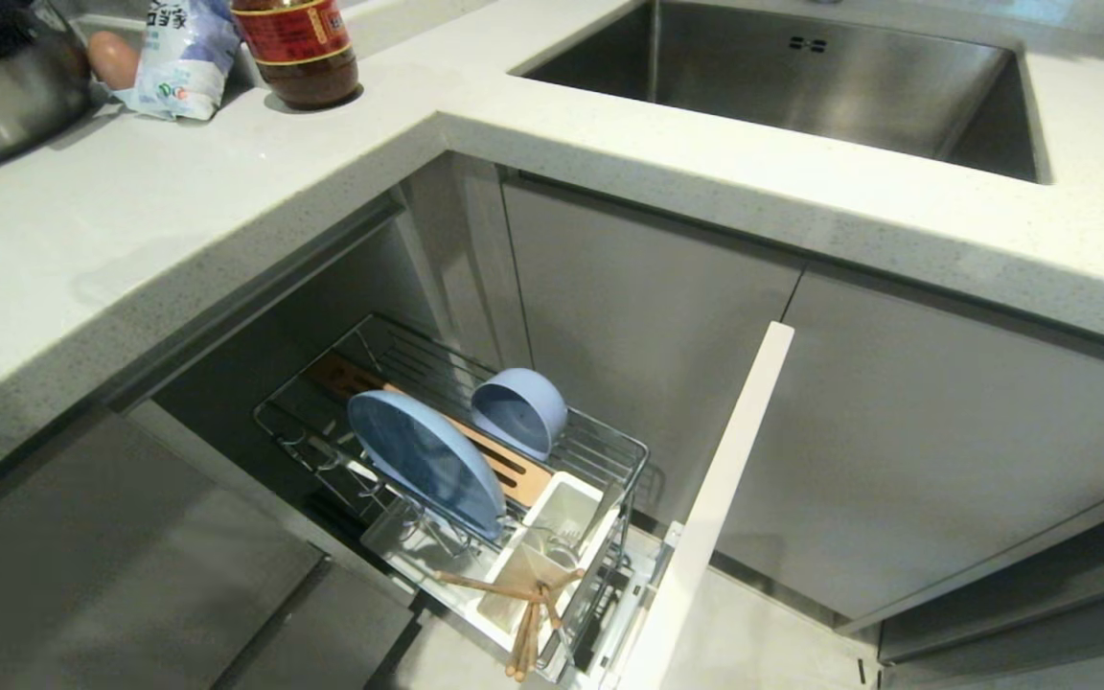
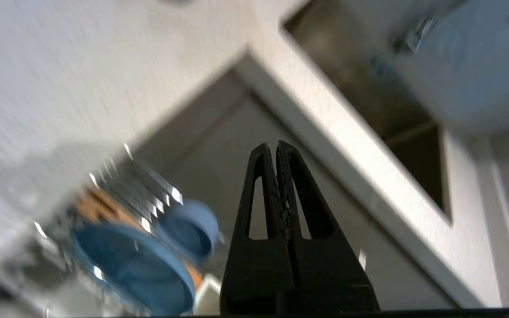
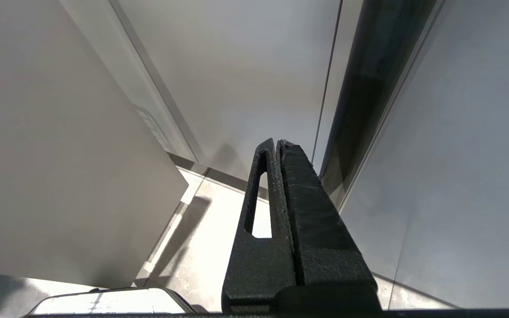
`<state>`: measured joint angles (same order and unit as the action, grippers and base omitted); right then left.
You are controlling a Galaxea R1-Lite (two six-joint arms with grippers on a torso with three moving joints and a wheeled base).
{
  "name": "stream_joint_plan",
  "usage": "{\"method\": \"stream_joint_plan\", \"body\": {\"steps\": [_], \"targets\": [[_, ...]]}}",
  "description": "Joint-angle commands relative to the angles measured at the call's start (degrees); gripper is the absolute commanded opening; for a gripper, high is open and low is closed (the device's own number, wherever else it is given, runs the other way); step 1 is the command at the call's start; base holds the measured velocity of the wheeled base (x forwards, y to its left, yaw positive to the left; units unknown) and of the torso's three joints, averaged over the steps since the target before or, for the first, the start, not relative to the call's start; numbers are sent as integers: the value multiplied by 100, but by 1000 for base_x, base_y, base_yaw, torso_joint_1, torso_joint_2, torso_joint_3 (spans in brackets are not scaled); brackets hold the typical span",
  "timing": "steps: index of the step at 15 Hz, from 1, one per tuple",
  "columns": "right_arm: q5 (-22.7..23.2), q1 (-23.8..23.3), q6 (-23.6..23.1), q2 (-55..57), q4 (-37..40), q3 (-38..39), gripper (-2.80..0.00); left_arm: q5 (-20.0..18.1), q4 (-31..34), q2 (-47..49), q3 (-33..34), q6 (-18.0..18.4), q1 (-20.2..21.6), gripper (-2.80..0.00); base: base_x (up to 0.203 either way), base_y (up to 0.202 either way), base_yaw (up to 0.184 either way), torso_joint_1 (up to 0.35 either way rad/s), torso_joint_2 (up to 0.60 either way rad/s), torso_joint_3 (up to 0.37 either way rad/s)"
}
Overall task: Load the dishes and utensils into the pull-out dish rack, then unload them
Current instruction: Take the plate out of the cupboard
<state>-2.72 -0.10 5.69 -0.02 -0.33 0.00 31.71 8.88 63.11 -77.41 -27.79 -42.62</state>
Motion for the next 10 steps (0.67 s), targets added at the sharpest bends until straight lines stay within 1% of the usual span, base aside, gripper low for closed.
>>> {"method": "stream_joint_plan", "body": {"steps": [1, 3, 4, 7, 8, 9, 10], "targets": [[-1, 1, 2, -24, -2, 0, -280, 190, 730, 644, 74, -629, -666, -280, 0, 0, 0, 0, 0, 0], [-1, 1, 2, -20, -2, 0, -280, 270, 1215, 1014, 32, -1070, -912, -280, 0, 0, 0, 0, 0, 0], [-1, 1, 2, -24, -2, 0, -280, 360, 1377, 1197, 5, -1272, -964, 0, 0, 0, 0, 0, 0, 0], [-1, 1, 2, -24, -2, 0, -280, 592, 2184, 1665, -163, -1999, -1044, 0, 0, 0, 0, 0, 0, 0], [-1, 1, 2, -24, -2, 0, -280, 606, 2487, 1836, -154, -2345, -1046, 0, 0, 0, 0, 0, 0, 0], [-1, 1, 2, -24, -2, 0, -280, 620, 2690, 2011, -152, -2603, -1046, 0, 0, 0, 0, 0, 0, 0], [-1, 1, 2, -24, -2, 0, -280, 629, 2751, 2189, -151, -2733, -1042, 0, 0, 0, 0, 0, 0, 0]]}}
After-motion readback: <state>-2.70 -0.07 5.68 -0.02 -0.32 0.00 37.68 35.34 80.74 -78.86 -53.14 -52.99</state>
